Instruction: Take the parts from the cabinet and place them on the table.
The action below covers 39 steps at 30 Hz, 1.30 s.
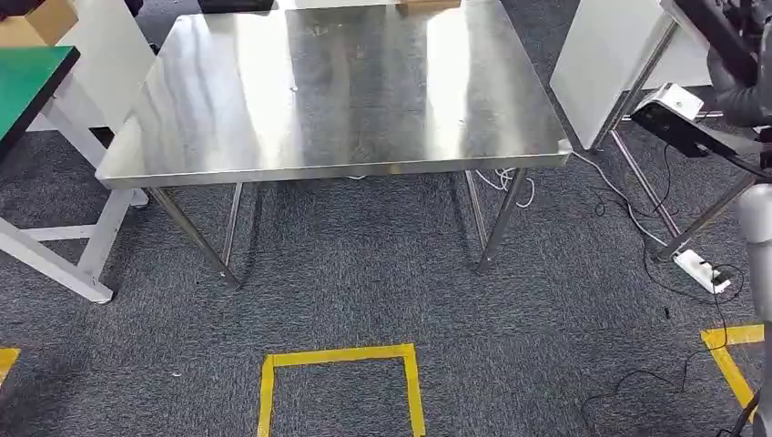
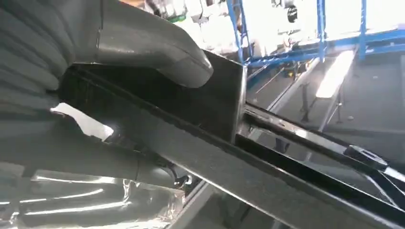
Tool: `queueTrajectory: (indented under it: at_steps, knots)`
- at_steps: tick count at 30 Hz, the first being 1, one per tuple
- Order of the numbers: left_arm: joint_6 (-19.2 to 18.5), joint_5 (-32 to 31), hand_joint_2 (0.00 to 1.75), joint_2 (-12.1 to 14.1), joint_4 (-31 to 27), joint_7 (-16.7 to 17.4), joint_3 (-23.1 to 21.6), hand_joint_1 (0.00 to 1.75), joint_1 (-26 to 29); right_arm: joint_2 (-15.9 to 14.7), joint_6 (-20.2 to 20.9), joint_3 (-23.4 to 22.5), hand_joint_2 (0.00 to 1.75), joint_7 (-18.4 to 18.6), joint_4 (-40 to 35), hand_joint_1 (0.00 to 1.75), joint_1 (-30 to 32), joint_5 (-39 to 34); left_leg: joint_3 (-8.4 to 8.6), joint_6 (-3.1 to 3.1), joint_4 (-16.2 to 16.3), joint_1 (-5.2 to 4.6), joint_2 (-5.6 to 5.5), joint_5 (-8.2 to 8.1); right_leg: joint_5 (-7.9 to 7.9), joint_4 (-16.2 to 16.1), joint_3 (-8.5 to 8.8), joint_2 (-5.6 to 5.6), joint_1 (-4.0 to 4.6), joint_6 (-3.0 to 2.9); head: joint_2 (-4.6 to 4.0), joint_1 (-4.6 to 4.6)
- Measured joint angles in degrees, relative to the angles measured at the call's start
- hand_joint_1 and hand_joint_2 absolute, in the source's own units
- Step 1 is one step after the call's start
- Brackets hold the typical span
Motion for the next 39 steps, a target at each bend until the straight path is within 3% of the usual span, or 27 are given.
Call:
queueTrajectory:
  at_steps: [2, 4, 5, 6, 8, 9, 10, 11, 14, 15, 16, 17, 18, 20, 21, 22, 25, 27, 29, 30, 31, 32, 35, 36, 37, 38, 39]
  knots:
    - [0.3, 0.3, 1.75, 0.0, 0.0, 0.0, 0.3, 0.0, 0.0, 0.6, 1.3, 1.7, 1.75, -0.3, -1.1, 1.75, -0.1, 0.0, -2.32, -1.14, 5.4, 0.35, 0.23, -3.38, -0.12, 0.0, 0.19, 0.03, 0.22, -0.54, 0.0, -0.4]
    - [0.7, 0.8, 1.75, 0.0, 0.0, 0.0, 0.6, 0.0, 0.0, 2.2, 1.8, 3.9, 1.75, -0.6, -1.2, 1.75, -0.3, 1.2, -7.02, -1.66, 14.4, 0.74, 0.29, -7.1, -0.16, 0.0, 0.19, 0.28, 0.39, -0.58, 0.0, -0.42]
    - [0.9, 0.9, 1.75, -0.1, 0.0, 0.0, 0.7, 0.0, 0.0, 3.4, 1.8, 5.3, 1.75, -0.6, -1.1, 1.75, -0.3, 2.1, -8.88, -1.73, 17.4, 0.85, 0.28, -7.7, -0.17, 0.0, 0.18, 0.47, 0.5, -0.59, 0.0, -0.4]
    - [1.0, 0.9, 1.75, -0.2, 0.0, 0.0, 0.8, 0.0, 0.0, 4.4, 1.8, 6.6, 1.75, -0.4, -1.1, 1.75, -0.2, 2.7, -9.58, -1.61, 17.8, 0.86, 0.28, -6.94, -0.19, 0.0, 0.21, 0.65, 0.61, -0.61, 0.0, -0.44]
    - [1.1, 0.9, 1.75, -0.3, 0.0, 0.0, 1.0, 0.0, -0.1, 5.7, 1.8, 8.3, 1.75, -0.4, -1.1, 1.75, -0.2, 3.2, -7.05, -0.73, 10.7, 0.77, 0.26, -2.11, -0.25, 0.0, 0.35, 0.78, 0.96, -0.67, 0.0, -0.55]
    - [1.1, 0.9, 1.75, -0.3, 0.0, 0.0, 1.0, 0.0, 0.0, 6.2, 1.8, 8.7, 1.75, -0.3, -1.1, 1.75, -0.4, 3.2, -4.25, 0.14, 4.6, 0.52, 0.25, 0.85, -0.3, -0.1, 0.49, 0.77, 1.12, -0.75, 0.0, -0.5]
    - [1.1, 0.9, 1.75, -0.1, 0.0, 0.0, 1.0, 0.0, 0.0, 6.6, 1.8, 9.1, 1.75, -0.2, -1.1, 1.75, -0.8, 3.2, -2.19, 1.14, 0.1, 0.09, 0.22, 2.32, -0.31, -0.2, 0.52, 0.7, 0.89, -0.76, 0.0, -0.44]
    - [1.1, 0.9, 1.75, -0.1, 0.0, 0.0, 1.1, 0.0, 0.0, 6.8, 1.8, 9.4, 1.75, -0.2, -1.1, 1.75, -1.1, 3.2, -2.1, 1.3, 0.2, -0.14, 0.6, 2.04, -0.28, -0.4, 0.47, 0.64, 1.43, -0.68, 0.0, -0.28]
    - [1.1, 1.4, 1.75, -0.1, 0.0, -0.4, 1.6, 0.0, 0.0, 7.9, 1.8, 10.6, 1.75, -1.0, -1.0, 1.75, -1.1, 3.2, -1.99, 1.87, -0.5, -0.83, 0.6, 2.03, -0.14, -1.1, 0.8, 0.46, 0.99, -0.09, 0.0, -0.68]
    - [1.0, 1.4, 1.75, -0.1, 0.0, -0.5, 1.8, 0.0, -0.1, 8.2, 1.9, 11.1, 1.75, -1.4, -1.1, 1.75, -1.1, 3.4, -1.12, 2.36, -1.9, -0.87, 0.62, 2.52, 0.01, -1.7, 1.14, 0.46, 1.46, 0.28, 0.0, -0.74]
    - [0.9, 1.4, 1.75, -0.2, 0.0, -0.6, 1.8, 0.0, -0.1, 8.4, 1.9, 11.5, 1.75, -1.5, -1.2, 1.75, -0.9, 3.7, 0.03, 2.1, -3.4, -0.32, 0.82, 3.49, -0.43, -0.6, 0.53, 0.12, 1.48, 0.12, 0.0, -0.42]
    - [0.7, 1.4, 1.75, -0.3, 0.0, -0.7, 1.8, 0.0, -0.1, 8.5, 1.9, 12.0, 1.75, -1.6, -1.3, 1.75, -0.9, 3.8, 0.35, 2.8, -4.0, -0.4, 0.85, 3.71, -2.17, 2.3, -0.77, 0.13, 1.66, -0.47, 0.0, -0.35]
    - [0.7, 1.3, 1.75, -0.4, 0.0, -0.7, 1.9, 0.0, -0.1, 8.5, 1.9, 12.3, 1.75, -1.6, -1.3, 1.75, -0.7, 3.8, 0.36, 2.78, -4.0, -0.47, 0.82, 3.72, -4.09, 6.8, -2.83, 0.12, 1.63, -0.91, 0.0, -0.35]
    - [0.8, 0.8, 1.75, -0.4, 0.0, -0.4, 1.8, 0.0, -0.1, 8.3, 1.8, 12.8, 1.75, -1.3, -2.0, 1.75, 1.0, 4.0, 0.35, 2.78, -3.9, -0.52, 0.58, 3.63, -6.96, 15.3, -7.38, 0.11, 1.57, -0.92, 0.0, -0.33]
    - [0.7, 0.6, 1.75, -0.4, 0.0, -0.1, 1.8, 0.0, 0.0, 8.1, 1.7, 12.9, 1.75, -1.2, -2.6, 1.75, 2.1, 4.0, 0.34, 2.7, -3.8, -0.52, 0.46, 3.57, -6.91, 16.7, -8.34, 0.11, 1.54, -0.45, 0.0, -0.26]
    - [0.7, 0.3, 1.75, -0.4, 0.0, 0.1, 1.8, 0.0, 0.0, 7.8, 1.7, 12.8, 1.75, -1.0, -3.2, 1.75, 3.1, 3.9, 0.39, 2.6, -3.7, -0.51, 0.27, 3.5, -5.79, 14.8, -7.61, 0.1, 1.45, 0.19, 0.0, -0.26]
    - [0.6, -0.2, 1.75, -0.4, 0.0, 0.5, 1.8, 0.0, 0.0, 6.7, 1.6, 12.2, 1.75, -1.0, -5.1, 1.75, 4.7, 3.2, 0.14, 1.6, -2.2, -0.56, 0.02, 2.42, -0.17, 0.0, -0.13, -0.45, 1.0, 1.73, 0.0, -0.24]
    - [0.6, -0.5, 1.75, -0.3, 0.0, 0.5, 1.8, 0.0, 0.0, 6.0, 1.5, 11.5, 1.75, -1.0, -6.2, 1.75, 5.6, 2.9, -0.45, 0.84, -0.7, -1.07, 0.0, 1.33, -0.32, -0.4, 0.34, -0.14, 1.37, 0.16, 0.0, -0.37]
    - [0.3, -1.1, 1.75, -0.3, 0.0, 0.5, 1.8, 0.0, 0.1, 5.2, 1.3, 10.7, 1.75, -1.0, -7.1, 1.75, 7.4, 2.4, -0.49, 0.72, -0.7, -1.0, 0.03, 1.27, -0.39, -0.4, 0.39, -0.15, 1.5, -0.3, 0.0, -0.37]
    - [0.0, -1.2, 1.75, -0.2, 0.0, 0.6, 1.8, 0.0, 0.1, 4.8, 1.3, 10.1, 1.75, -1.0, -7.7, 1.75, 8.3, 2.1, -0.59, 0.57, -0.4, -0.87, 0.06, 1.05, -0.29, -0.5, 0.53, -0.12, 0.73, -0.66, 0.0, -0.48]
    - [0.0, -1.6, 1.75, -0.1, 0.0, 0.6, 1.7, 0.0, 0.1, 4.5, 1.2, 9.6, 1.75, -1.1, -8.2, 1.75, 8.9, 2.0, -0.69, 0.16, 0.2, -0.67, 0.05, 0.49, -0.28, -0.5, 0.75, -0.02, 0.77, -0.82, 0.0, -0.33]
    - [0.0, -1.7, 1.75, -0.2, 0.0, 0.6, 1.7, 0.0, 0.1, 4.2, 1.1, 8.9, 1.75, -1.1, -8.8, 1.75, 9.8, 1.9, -1.57, -0.51, 2.4, -0.43, 0.17, -1.09, -0.33, -0.5, 0.96, -0.12, 0.6, -1.29, 0.0, -0.87]
    - [-0.1, -2.0, 1.75, 0.1, 0.0, 1.0, 1.7, 0.0, 0.1, 3.7, 1.0, 7.5, 1.75, -1.2, -9.5, 1.75, 11.7, 1.5, -8.12, -1.76, 15.5, 0.55, 0.28, -6.94, -0.59, -0.5, 1.07, -0.01, 0.82, -1.58, 0.0, -0.9]
    - [-0.1, -2.2, 1.75, 0.0, 0.0, 1.1, 1.7, 0.0, 0.1, 3.5, 0.9, 7.2, 1.75, -1.2, -9.5, 1.75, 12.3, 1.4, -9.51, -1.9, 17.6, 0.75, 0.29, -7.06, -0.62, -0.5, 1.08, 0.08, 0.84, -1.6, 0.0, -0.92]
    - [-0.1, -2.2, 1.75, 0.0, 0.0, 1.2, 1.7, 0.0, 0.1, 3.3, 0.7, 6.8, 1.75, -1.4, -9.5, 1.75, 13.0, 1.1, -9.51, -1.89, 16.8, 0.9, 0.3, -5.87, -0.74, -0.5, 1.17, 0.17, 0.86, -1.49, 0.0, -0.92]
    - [0.0, -2.3, 1.75, 0.0, 0.0, 1.3, 1.6, 0.0, 0.1, 3.0, 0.4, 6.2, 1.75, -1.6, -9.7, 1.75, 13.7, 1.0, -8.07, -1.71, 13.4, 0.95, 0.3, -3.5, -0.82, -0.5, 1.35, 0.27, 0.9, -1.44, 0.0, -0.9]
    - [0.0, -2.3, 1.75, 0.0, 0.0, 1.4, 1.6, 0.0, 0.1, 2.8, 0.2, 5.6, 1.75, -1.7, -10.1, 1.75, 14.3, 0.9, -5.29, -1.27, 7.7, 0.9, 0.28, -0.45, -0.97, -0.5, 1.64, 0.31, 0.93, -1.32, 0.0, -0.92]
